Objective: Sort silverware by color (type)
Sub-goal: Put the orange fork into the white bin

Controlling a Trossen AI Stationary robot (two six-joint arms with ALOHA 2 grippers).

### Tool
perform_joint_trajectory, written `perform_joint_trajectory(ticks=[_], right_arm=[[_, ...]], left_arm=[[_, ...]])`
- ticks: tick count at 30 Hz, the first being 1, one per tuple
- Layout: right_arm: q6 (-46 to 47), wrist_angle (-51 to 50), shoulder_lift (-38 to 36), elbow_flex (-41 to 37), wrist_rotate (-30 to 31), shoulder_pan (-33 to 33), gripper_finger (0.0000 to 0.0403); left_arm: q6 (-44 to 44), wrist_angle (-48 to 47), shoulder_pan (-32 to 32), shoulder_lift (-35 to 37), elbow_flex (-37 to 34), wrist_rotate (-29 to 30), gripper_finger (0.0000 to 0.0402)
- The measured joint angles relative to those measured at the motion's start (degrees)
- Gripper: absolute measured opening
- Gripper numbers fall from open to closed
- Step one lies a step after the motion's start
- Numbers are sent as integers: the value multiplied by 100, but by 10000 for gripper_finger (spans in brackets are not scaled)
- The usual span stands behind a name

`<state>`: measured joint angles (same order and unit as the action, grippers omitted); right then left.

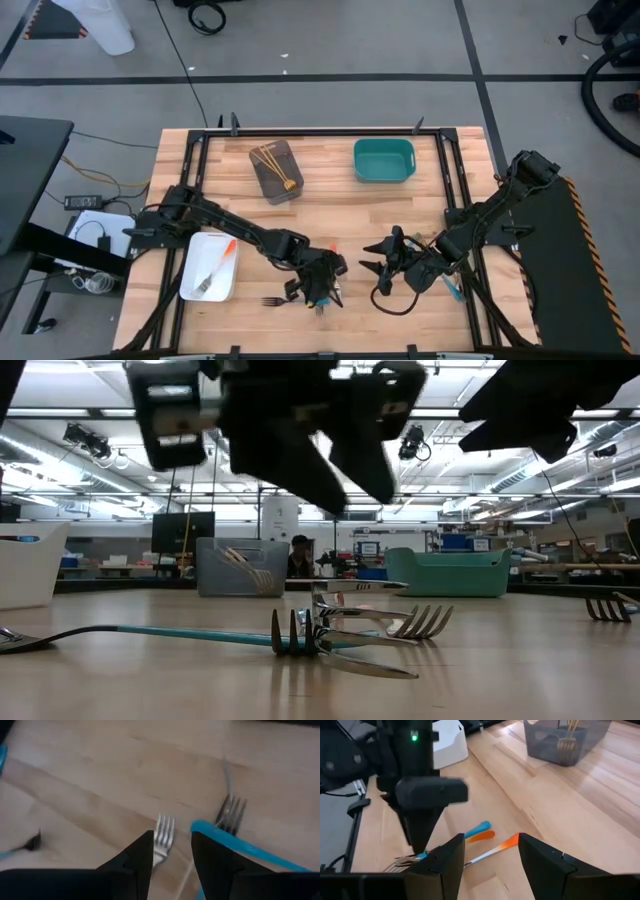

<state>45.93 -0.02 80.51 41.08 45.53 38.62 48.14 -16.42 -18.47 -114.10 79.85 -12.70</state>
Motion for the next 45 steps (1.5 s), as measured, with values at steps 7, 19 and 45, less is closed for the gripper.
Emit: perform_joint_trajectory(ticks=[7, 19, 45], right_arm=[[-71, 53, 0, -14, 0, 30, 197], [-94, 209, 0, -117, 94, 27, 197], [-87, 532, 2, -299, 130, 27, 197]], left_arm=[[718, 16, 17, -273, -3, -95, 141], [654, -59, 219, -619, -16, -324, 141], [1120, -463, 247, -684, -13, -243, 13]])
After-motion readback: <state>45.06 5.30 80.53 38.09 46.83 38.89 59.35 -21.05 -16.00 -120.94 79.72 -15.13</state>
